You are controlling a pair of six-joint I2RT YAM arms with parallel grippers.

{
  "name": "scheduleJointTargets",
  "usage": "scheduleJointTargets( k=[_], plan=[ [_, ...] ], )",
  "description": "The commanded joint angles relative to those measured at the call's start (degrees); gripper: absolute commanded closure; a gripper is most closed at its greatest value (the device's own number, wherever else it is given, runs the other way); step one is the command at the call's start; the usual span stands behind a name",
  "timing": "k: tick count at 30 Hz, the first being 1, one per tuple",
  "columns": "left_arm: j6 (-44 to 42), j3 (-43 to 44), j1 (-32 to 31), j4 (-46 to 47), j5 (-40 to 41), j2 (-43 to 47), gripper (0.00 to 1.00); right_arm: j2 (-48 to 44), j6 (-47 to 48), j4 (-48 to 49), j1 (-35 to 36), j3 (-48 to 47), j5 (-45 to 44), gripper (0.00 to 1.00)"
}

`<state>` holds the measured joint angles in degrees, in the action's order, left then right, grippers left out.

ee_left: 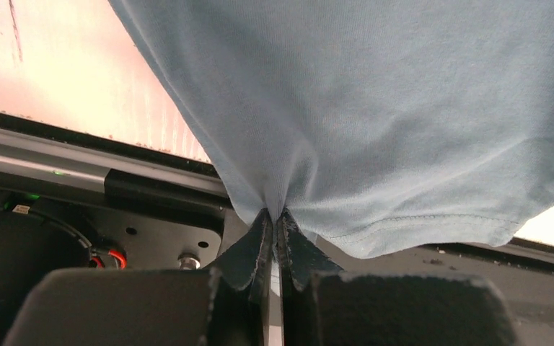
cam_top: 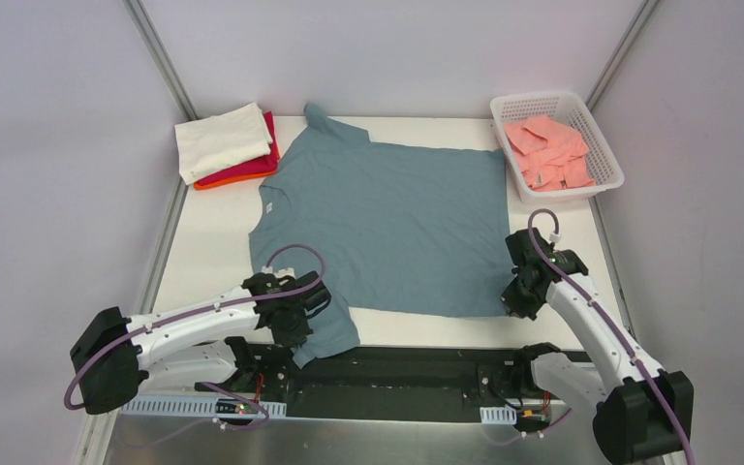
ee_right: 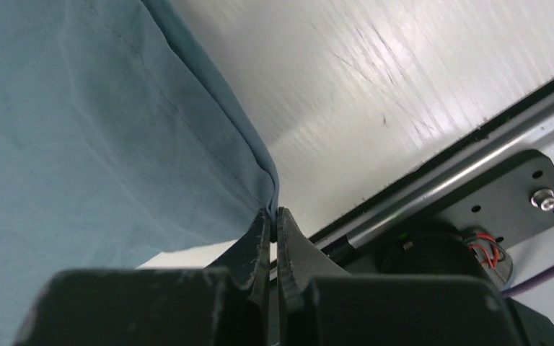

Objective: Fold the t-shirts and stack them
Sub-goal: Grab the side of the flattened tshirt closest away from the robot with both arms, then fold the flattened tshirt in 1/3 of the way

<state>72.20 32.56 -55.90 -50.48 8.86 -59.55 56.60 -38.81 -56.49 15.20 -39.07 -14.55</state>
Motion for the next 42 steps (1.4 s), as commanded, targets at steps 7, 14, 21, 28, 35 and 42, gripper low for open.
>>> scheduleJointTargets(
  k=[7,14,21,28,35,42],
  plan=[
    [-3.14,4.47,-0.14,-4.04,-0.58,7.19,1.00,-4.55,-3.52,-9.77,0.27,-2.45,0.70,1.00],
    [-11.17,7.54,3.19,3.75,-2.00,5.46,1.00,-5.05,-2.23,-5.45,0.33,-2.06,0.06,1.00],
    [-15.55,9.93,10.67,8.04,-2.49,3.26,1.00,-1.39,0.25,1.73,0.10,-3.54,2.71,1.00],
    [-19.62,12.87,18.96,15.46,-3.74,1.08,1.00,3.55,1.98,4.66,-1.44,-7.32,-0.19,1.00],
    [-23.06,17.33,26.24,19.45,-3.93,-3.65,1.00,8.27,4.52,6.66,-4.62,-11.97,0.06,1.00],
    [-26.15,21.92,31.68,21.20,-5.11,-8.38,1.00,11.62,6.40,9.66,-7.24,-15.51,0.85,1.00]
  ],
)
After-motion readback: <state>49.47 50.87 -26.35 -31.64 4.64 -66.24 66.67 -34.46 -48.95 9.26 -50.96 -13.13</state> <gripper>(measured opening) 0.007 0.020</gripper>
